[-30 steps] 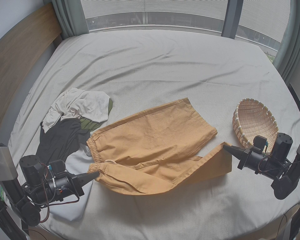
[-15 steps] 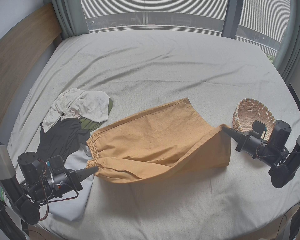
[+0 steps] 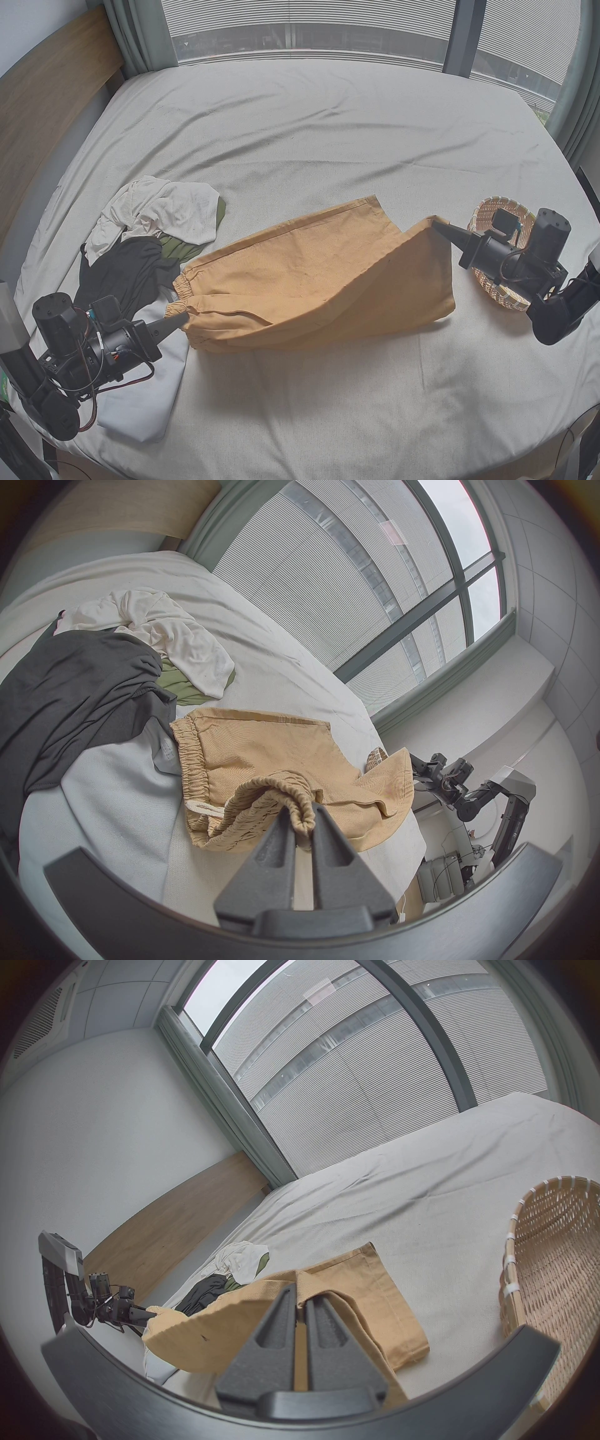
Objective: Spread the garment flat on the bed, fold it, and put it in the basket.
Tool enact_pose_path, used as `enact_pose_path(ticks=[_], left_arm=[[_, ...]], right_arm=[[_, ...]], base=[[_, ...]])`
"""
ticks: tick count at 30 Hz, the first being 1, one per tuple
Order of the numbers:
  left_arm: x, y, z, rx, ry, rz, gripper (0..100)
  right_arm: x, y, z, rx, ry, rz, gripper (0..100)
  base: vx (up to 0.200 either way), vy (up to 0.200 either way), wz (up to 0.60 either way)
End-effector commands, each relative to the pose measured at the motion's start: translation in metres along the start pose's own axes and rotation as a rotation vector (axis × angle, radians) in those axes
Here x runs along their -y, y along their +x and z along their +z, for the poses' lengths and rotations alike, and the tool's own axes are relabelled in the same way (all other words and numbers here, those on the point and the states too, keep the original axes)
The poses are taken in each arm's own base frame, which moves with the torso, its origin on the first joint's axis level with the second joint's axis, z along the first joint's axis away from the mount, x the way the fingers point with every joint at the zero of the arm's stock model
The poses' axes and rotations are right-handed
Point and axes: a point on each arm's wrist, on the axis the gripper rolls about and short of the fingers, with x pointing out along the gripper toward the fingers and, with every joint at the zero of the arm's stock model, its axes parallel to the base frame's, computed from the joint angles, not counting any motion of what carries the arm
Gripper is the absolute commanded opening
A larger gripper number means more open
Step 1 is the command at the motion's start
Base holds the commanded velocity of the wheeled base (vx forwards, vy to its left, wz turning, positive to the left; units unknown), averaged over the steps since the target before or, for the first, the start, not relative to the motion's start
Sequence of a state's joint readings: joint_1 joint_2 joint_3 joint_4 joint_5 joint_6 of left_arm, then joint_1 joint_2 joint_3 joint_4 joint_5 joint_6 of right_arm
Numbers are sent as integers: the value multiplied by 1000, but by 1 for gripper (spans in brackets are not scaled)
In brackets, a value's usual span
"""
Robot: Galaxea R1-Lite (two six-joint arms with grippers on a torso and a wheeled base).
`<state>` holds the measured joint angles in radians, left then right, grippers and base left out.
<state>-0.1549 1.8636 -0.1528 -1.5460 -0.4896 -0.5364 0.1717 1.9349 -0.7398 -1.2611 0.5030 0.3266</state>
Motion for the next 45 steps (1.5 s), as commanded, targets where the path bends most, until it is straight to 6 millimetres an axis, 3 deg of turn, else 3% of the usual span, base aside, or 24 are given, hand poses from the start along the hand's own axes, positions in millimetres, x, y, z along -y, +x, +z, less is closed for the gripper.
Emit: enact_pose_path(ticks=[1, 36, 45], left_arm=[[0, 1, 0, 2, -1, -1, 0], [-9, 9, 8, 46, -27, 38, 0], [-17, 14, 7, 41, -39, 66, 0]], right_arm=[[0, 16, 11, 23, -15, 21, 0], [20, 76, 42, 72, -34, 15, 0], [32, 90, 25, 34, -15, -9, 0]], base=[[0, 0, 0], [0, 0, 0], [0, 0, 0]])
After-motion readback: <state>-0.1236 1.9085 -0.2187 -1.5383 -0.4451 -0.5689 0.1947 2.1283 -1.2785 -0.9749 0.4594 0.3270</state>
